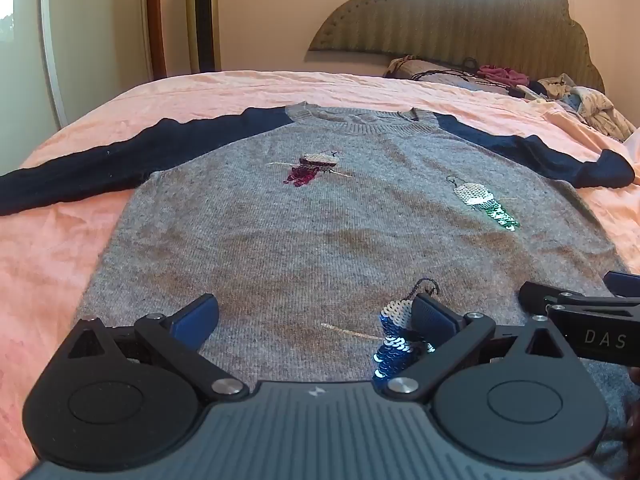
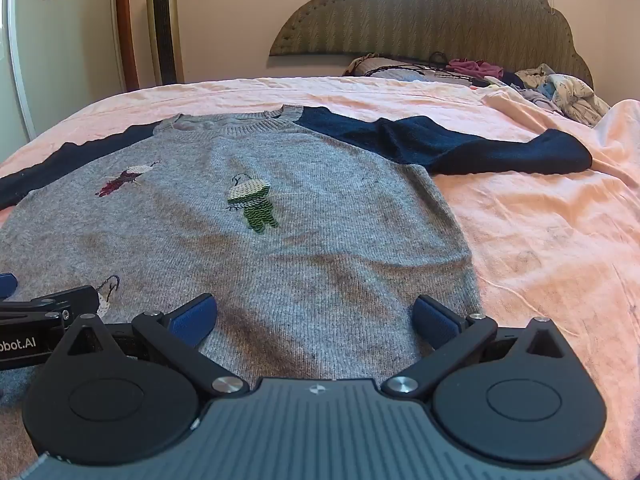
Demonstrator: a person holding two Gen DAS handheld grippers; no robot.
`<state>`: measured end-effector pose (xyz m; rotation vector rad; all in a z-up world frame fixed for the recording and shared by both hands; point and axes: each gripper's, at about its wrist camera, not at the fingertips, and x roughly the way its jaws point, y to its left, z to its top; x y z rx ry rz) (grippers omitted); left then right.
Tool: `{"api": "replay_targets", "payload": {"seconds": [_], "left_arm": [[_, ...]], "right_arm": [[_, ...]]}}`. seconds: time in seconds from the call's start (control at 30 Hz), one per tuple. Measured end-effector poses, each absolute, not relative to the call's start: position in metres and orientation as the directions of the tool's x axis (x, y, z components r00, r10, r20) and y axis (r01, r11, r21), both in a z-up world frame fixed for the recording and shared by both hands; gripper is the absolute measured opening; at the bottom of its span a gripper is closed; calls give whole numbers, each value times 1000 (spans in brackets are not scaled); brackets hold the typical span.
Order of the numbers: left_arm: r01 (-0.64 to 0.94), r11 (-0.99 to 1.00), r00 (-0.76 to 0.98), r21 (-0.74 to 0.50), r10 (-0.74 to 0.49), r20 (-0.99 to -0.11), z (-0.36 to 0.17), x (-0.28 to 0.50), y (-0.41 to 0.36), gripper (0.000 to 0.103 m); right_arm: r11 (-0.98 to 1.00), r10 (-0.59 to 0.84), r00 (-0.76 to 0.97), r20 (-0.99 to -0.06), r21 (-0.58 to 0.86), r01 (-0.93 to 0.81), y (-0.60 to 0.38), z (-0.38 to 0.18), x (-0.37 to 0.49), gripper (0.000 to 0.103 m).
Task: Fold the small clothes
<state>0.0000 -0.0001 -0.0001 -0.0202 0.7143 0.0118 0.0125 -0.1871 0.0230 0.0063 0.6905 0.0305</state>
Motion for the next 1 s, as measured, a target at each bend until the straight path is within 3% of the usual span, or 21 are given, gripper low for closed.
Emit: {"api": "replay_targets", "payload": {"seconds": [1.0], "left_arm": [[-18,1000,755,-7,9,-656,0,1,-1,103]], "right_arm": [[1000,31,772,-635,16,-26,-187,22,13,103]]}}
